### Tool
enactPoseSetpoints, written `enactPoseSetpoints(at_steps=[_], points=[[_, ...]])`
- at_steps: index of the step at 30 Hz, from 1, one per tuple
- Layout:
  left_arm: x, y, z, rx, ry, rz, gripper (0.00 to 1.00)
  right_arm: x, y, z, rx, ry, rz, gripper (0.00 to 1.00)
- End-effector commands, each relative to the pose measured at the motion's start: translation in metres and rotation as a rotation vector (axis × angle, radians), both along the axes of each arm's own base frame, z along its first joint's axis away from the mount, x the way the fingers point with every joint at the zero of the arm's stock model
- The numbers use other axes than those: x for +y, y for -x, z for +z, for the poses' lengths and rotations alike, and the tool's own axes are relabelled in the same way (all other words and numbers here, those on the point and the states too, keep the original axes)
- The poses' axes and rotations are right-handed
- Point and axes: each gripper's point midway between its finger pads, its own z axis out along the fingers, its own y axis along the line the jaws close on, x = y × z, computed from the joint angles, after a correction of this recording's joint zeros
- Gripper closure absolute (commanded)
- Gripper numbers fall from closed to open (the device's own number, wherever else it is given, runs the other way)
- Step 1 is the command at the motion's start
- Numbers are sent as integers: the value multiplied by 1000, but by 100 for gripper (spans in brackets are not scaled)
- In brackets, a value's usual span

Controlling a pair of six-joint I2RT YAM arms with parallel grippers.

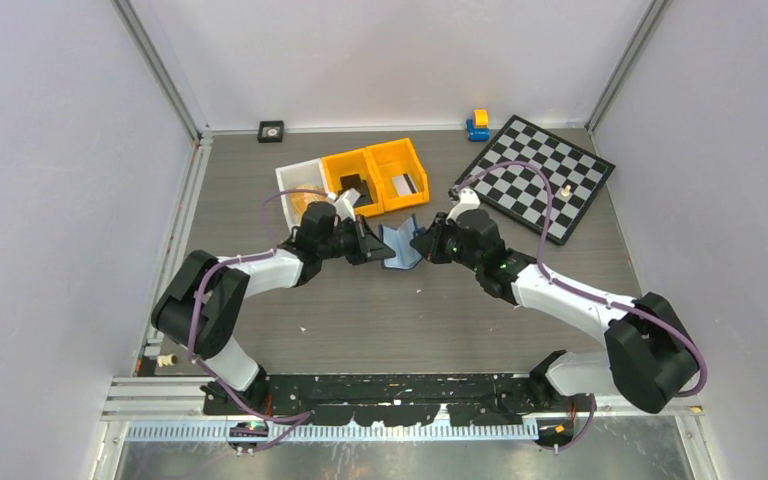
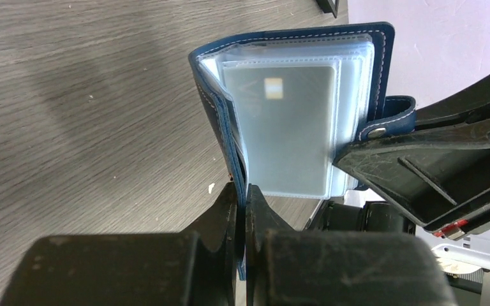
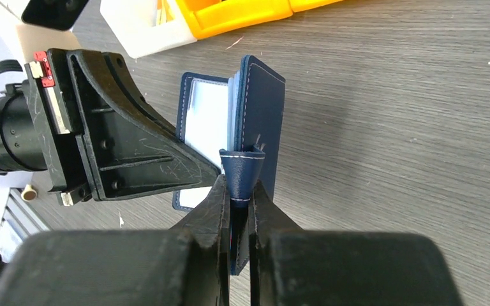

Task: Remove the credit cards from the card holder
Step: Remove the credit card from the card holder.

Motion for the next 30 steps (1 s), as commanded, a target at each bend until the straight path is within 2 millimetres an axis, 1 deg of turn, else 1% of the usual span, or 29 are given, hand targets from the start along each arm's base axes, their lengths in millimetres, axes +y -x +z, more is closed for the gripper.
enactPoseSetpoints(at_steps=[1,3,5,9,11,13,15,21,24,26,30], points=[[-15,-11,28,-99,46,-30,100,48,14,49,-78,-93,177,100],[-16,-10,28,-97,47,-35,100,52,15,45,-72,-68,186,99],[-16,-10,27,-95,47,-36,100,53,15,42,-70,-56,180,99],[-16,-10,28,-94,43,-34,100,52,14,43,-68,-71,163,99],[-14,-11,25,-89,30,-27,100,57,18,45,-65,-91,192,99],[-14,-11,23,-85,24,-26,100,64,23,48,-58,-122,235,97],[-14,-11,23,-84,25,-28,100,67,24,46,-48,-128,246,97],[-13,-11,25,-88,20,-17,100,63,20,44,-41,-122,214,92],[-10,-12,25,-94,14,-2,100,58,16,41,-34,-102,177,85],[-10,-11,26,-94,15,0,100,58,15,41,-32,-104,169,82],[-7,-13,26,-94,13,18,100,51,10,38,-24,-92,121,82]])
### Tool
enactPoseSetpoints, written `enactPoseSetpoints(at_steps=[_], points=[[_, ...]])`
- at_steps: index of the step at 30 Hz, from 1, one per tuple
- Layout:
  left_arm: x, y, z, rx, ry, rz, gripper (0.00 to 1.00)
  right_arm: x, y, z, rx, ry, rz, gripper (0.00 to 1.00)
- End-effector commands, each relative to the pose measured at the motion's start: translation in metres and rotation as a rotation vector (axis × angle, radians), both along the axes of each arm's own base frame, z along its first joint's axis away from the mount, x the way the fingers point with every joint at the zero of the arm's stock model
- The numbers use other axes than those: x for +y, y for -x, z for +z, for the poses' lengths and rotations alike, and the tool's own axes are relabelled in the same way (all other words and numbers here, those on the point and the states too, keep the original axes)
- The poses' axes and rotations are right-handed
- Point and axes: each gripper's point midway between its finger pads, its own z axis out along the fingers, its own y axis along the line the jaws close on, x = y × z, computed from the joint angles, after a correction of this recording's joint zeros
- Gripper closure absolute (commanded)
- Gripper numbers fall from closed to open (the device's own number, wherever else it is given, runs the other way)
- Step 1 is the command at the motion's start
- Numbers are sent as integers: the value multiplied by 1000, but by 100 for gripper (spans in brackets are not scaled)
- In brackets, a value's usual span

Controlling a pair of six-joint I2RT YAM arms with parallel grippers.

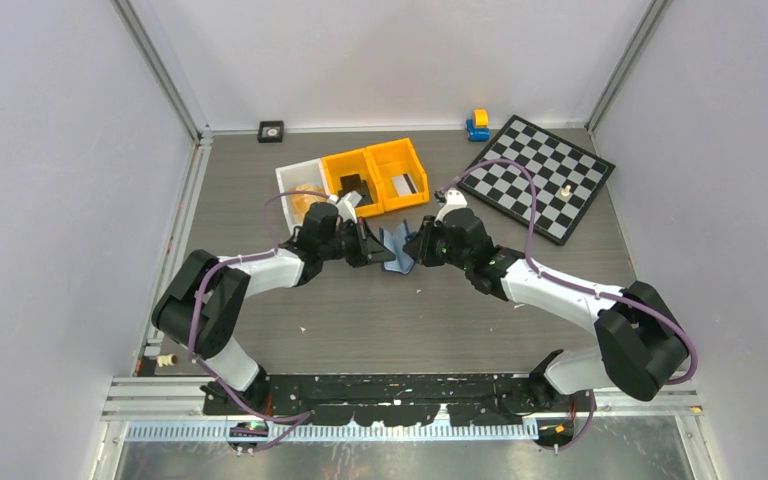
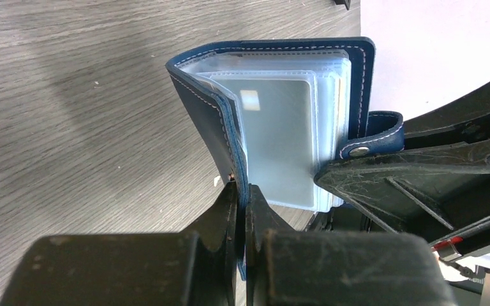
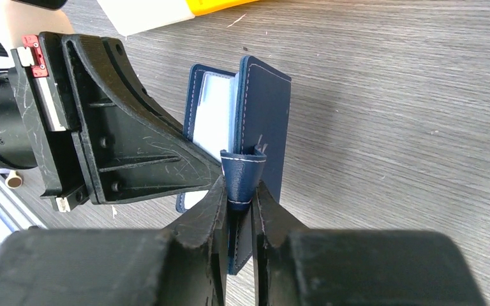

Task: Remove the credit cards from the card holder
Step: Remove the credit card from the card holder.

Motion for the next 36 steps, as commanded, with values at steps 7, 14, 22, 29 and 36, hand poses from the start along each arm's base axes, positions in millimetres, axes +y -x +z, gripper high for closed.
enactPoseSetpoints(at_steps=[7,14,22,29,36], points=[[-6,-18,35,-123,46,28,100,27,2,53,-52,-181,46,69],[-4,-18,39,-133,51,34,100,16,-6,41,-27,-122,-20,61],[2,-19,37,-133,-1,47,100,23,-5,31,12,-109,21,26],[3,-18,40,-144,-5,45,100,31,-5,16,65,-73,58,30],[3,-17,43,-154,-2,37,100,30,-9,2,111,-12,43,40]])
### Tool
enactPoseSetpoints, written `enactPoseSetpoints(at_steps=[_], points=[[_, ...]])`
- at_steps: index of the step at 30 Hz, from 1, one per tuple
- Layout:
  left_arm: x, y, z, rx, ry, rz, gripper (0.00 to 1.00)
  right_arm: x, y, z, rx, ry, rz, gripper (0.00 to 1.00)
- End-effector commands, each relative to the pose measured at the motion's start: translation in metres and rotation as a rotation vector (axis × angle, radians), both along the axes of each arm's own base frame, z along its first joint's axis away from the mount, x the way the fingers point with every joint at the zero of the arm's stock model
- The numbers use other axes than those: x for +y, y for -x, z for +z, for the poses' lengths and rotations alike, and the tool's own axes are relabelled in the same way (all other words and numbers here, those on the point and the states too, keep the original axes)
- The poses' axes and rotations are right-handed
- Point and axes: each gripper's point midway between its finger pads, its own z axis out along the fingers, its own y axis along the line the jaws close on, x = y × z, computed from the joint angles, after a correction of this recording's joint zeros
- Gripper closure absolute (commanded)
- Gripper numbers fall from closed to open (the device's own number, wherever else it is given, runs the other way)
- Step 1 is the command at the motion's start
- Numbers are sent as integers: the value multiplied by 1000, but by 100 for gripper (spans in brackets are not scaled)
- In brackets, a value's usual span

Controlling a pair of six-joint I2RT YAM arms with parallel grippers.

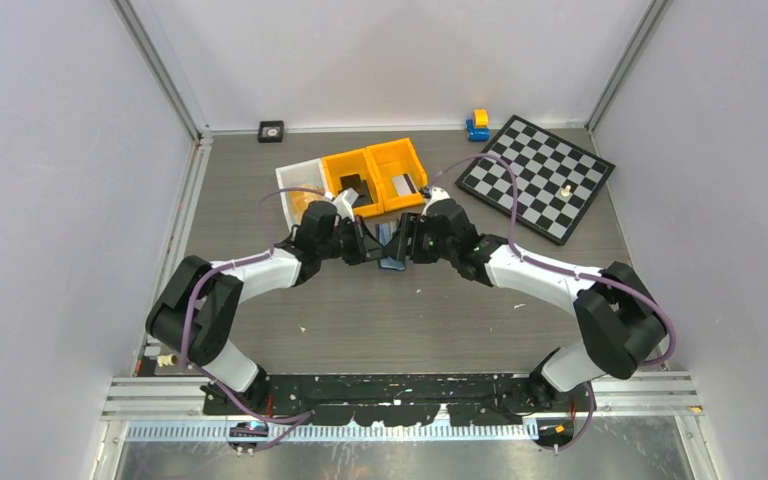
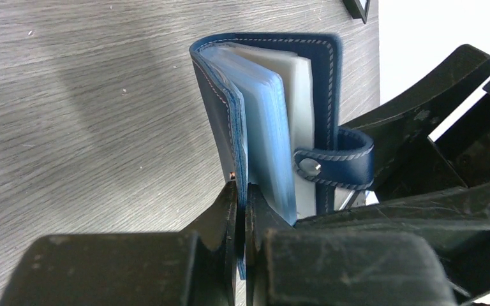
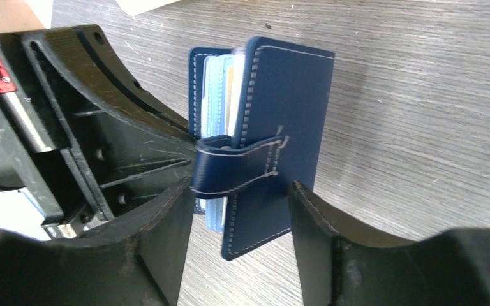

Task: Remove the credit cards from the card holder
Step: Remove the credit card from the card holder.

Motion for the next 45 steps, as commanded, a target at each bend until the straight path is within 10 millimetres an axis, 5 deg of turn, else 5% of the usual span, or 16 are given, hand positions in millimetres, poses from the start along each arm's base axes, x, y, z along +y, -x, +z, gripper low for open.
enactPoseSetpoints(at_steps=[1,6,14,25,39,45], points=[[-7,-11,41,-116,55,-13,100,5,-10,10,-16,14,4,47],[-6,-11,42,-115,54,-12,100,4,-12,12,-21,12,-10,70],[-3,-11,42,-121,41,-1,100,-20,-19,11,-45,80,-120,76],[-3,-10,46,-131,46,-2,100,-25,-23,10,-25,56,-138,88],[-2,-9,51,-147,50,-2,100,-24,-22,-1,12,106,-118,65],[4,-9,59,-163,68,15,100,-11,-17,18,-6,-50,-57,70]])
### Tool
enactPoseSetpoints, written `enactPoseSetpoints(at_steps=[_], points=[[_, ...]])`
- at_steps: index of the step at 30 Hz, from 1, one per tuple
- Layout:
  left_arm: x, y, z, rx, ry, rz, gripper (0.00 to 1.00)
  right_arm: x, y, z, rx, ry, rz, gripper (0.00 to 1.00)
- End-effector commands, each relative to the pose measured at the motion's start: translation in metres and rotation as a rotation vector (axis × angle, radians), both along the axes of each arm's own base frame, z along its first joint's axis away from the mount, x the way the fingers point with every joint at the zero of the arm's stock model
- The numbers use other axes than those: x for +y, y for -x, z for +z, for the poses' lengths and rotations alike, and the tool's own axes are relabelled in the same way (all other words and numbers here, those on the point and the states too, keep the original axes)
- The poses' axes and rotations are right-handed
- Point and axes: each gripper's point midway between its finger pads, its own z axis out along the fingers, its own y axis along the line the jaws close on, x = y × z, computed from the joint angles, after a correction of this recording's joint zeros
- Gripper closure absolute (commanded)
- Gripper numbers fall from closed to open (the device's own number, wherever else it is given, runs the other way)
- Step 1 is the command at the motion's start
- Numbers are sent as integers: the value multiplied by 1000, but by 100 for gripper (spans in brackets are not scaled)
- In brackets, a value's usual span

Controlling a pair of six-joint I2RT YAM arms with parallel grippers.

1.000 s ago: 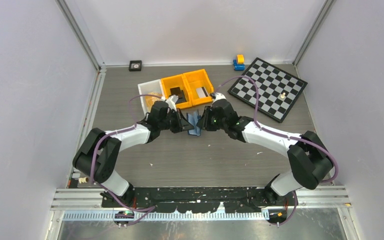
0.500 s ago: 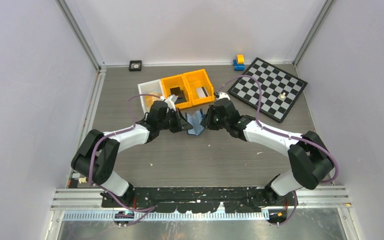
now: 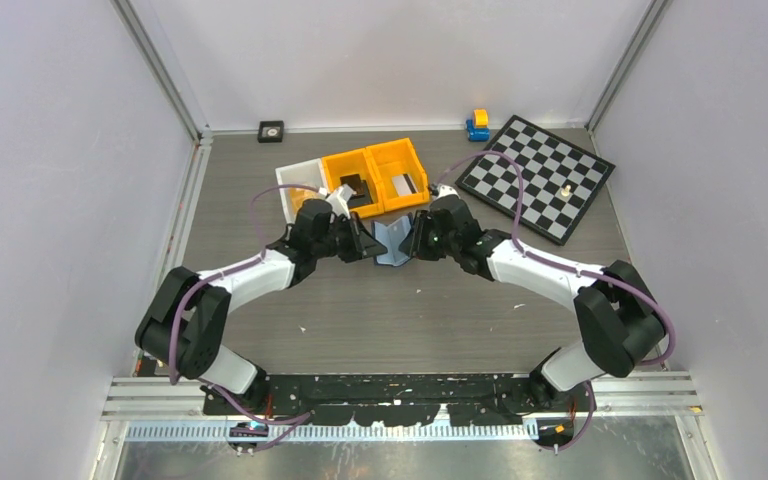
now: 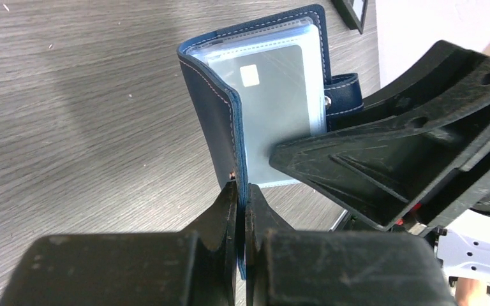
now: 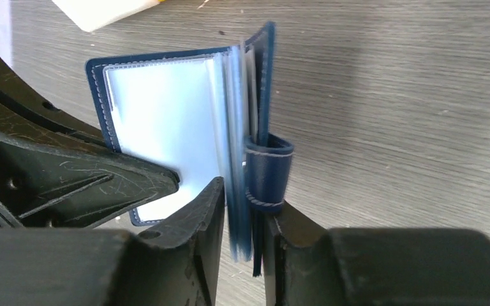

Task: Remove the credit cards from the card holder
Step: Remove the credit card from the card holder.

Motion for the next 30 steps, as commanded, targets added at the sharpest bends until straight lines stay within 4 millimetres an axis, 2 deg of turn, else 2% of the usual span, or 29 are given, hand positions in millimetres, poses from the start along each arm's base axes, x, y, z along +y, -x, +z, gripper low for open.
enactPoseSetpoints(at_steps=[1,3,5,7,10,14,19,24,27,30], points=[[-3,-9,44,-121,95,-7,100,11,-6,32,-64,-154,27,76],[1,-10,45,-114,116,6,100,6,-9,37,-72,-197,8,82],[5,-14,46,-111,142,22,95,1,-11,45,-75,-271,-6,85],[7,-15,47,-110,163,28,81,-2,-11,52,-85,-343,-2,86],[5,-14,46,-105,181,20,54,-4,-9,67,-119,-411,15,89],[-2,-12,44,-98,214,-16,37,-2,-3,79,-150,-457,51,89],[-10,-10,46,-108,233,-50,25,3,0,84,-158,-490,79,90],[-14,-7,44,-115,209,-68,19,4,1,84,-156,-487,86,90],[-16,-7,42,-114,184,-72,19,5,3,87,-162,-498,97,90],[-19,-7,40,-104,187,-79,28,9,7,93,-171,-539,119,89]])
